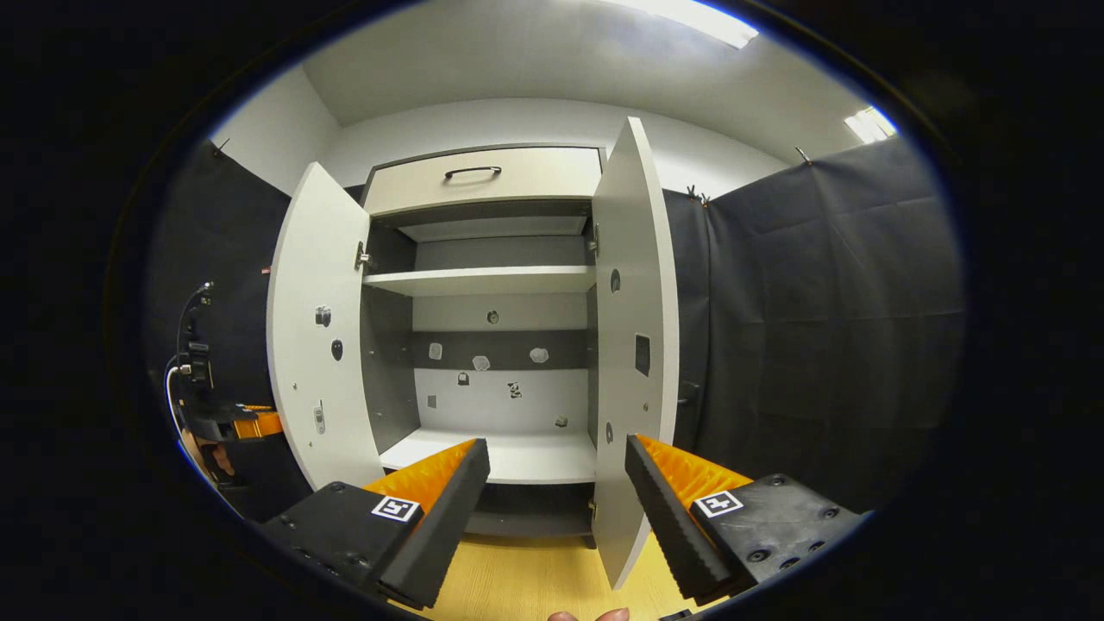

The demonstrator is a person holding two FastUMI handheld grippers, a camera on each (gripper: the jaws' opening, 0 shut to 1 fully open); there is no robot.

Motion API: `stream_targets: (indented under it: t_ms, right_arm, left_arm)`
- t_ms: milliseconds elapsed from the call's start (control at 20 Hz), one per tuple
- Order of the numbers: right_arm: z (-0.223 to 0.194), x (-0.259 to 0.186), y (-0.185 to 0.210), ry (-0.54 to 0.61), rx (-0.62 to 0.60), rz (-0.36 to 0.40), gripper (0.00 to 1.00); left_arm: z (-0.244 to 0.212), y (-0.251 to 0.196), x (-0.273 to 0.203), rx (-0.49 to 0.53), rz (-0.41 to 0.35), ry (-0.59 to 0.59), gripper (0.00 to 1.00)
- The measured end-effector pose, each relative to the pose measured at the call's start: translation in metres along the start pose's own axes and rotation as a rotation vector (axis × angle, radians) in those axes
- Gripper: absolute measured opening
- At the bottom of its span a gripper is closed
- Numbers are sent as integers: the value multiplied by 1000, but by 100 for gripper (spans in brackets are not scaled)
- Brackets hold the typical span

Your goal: Open the right door of the double-door shoe cabinet with the right hand, and open the left door with the left hand.

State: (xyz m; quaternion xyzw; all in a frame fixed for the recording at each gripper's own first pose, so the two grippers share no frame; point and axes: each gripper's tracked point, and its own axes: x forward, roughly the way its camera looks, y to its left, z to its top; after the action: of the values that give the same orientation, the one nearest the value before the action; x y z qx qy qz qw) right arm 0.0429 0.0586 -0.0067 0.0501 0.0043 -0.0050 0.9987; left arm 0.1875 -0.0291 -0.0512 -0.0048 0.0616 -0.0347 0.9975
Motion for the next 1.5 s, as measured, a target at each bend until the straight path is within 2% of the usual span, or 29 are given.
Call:
stream_targets:
  t_ms: [150,200,300,350,550,850,1050,1200,1300,1500]
  right_arm:
    - [-1,0,3,3,-1,5,99]
    - [-2,0,4,5,-4,7,99]
    - [-2,0,6,6,-6,13,100]
    - [-1,0,8,4,-7,14,100]
    - [-3,-1,8,9,-5,14,99]
    - [-4,-3,-2,18,25,-8,99]
    - [-1,-7,-10,14,14,-25,99]
    - [-1,-7,-12,15,22,-21,99]
    - [-2,-8,-12,22,28,-16,100]
    - [0,-9,-10,18,27,3,100]
  left_arm:
    - [3,4,-5,28,76,1,10]
    - [0,-1,-2,-10,62,9,7]
    - [-3,-14,-3,-78,35,4,9]
    - [-2,-14,-1,-71,42,0,13]
    - [4,-12,-8,-3,89,-10,13]
    - [12,-11,-38,-35,142,-33,13]
    - [32,-23,-65,-20,160,-63,13]
    - [47,-46,-82,-5,139,-88,15]
    - [52,-60,-88,9,124,-93,26]
    - [51,-94,-96,33,79,-79,81]
